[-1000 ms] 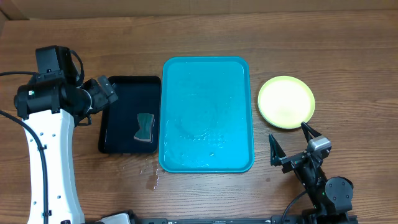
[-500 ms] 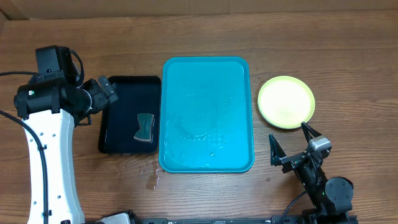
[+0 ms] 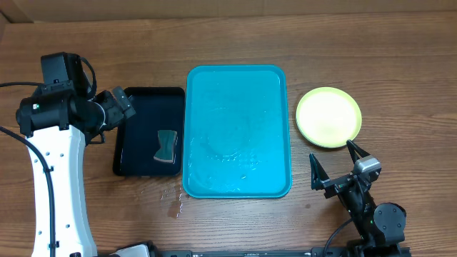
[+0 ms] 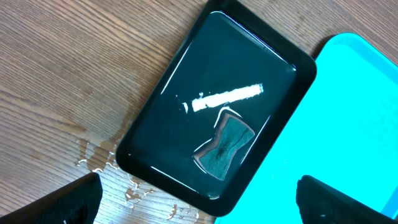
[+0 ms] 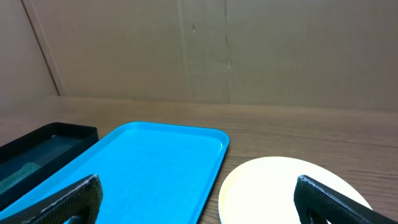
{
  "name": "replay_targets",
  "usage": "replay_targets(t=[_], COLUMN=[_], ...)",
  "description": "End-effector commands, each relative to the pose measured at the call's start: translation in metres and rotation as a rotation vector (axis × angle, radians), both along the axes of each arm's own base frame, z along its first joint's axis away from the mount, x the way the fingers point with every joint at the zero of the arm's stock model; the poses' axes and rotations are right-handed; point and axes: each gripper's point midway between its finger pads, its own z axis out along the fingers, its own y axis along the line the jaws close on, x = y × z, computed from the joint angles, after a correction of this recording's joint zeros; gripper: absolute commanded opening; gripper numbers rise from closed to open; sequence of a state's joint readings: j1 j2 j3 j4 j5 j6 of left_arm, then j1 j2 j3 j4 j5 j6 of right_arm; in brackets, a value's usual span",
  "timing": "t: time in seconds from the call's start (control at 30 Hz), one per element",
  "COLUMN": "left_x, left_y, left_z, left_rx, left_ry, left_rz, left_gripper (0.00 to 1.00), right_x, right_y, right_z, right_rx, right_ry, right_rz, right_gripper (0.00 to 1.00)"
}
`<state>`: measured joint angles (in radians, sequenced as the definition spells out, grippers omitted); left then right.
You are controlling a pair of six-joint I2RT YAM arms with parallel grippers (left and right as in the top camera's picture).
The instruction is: Clean dirty plates on tray and stack at the side
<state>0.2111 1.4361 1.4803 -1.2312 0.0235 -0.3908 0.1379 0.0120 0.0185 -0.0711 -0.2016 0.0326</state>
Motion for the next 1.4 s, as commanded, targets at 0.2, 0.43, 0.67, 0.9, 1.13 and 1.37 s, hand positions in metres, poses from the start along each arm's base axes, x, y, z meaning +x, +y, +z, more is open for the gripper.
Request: replay_targets(t=[0.2,0.43,0.67,0.9,1.13,1.37], left_x=[0.0030,0.0030,0.0030,0.0030,0.0052,0.0042], left_y=[0.0007,0.0007,0.0007,0.0007,0.0011,-0.0010], left_z=[0.0080,0.0080,0.0080,0.0080,0.0019,0.0048], left_rx=[-0.003,-0.003,-0.003,-0.003,-0.007,-0.004], left_ry=[-0.026,-0.026,-0.026,-0.026,-0.006,-0.016], left_rz=[0.014,0.014,0.014,0.014,0.014,0.008], left_gripper=[1.00,1.00,1.00,1.00,1.00,1.00], right_x=[0.0010,0.0010,0.0010,0.0010,0.0010,0.0010], right_y=[-0.0026,-0.0026,-0.0026,-0.0026,-0.0026,-0.0026], right_z=[-0.0019,-0.0019,-0.0019,-0.0019,-0.0019,-0.0019], right_rx=[-0.003,-0.003,-0.003,-0.003,-0.003,-0.003], right_ry=[-0.005,-0.005,-0.005,-0.005,-0.005,-0.005], right_rz=[-0.014,-0.014,-0.014,-0.014,-0.014,-0.014], right_gripper=[1.00,1.00,1.00,1.00,1.00,1.00])
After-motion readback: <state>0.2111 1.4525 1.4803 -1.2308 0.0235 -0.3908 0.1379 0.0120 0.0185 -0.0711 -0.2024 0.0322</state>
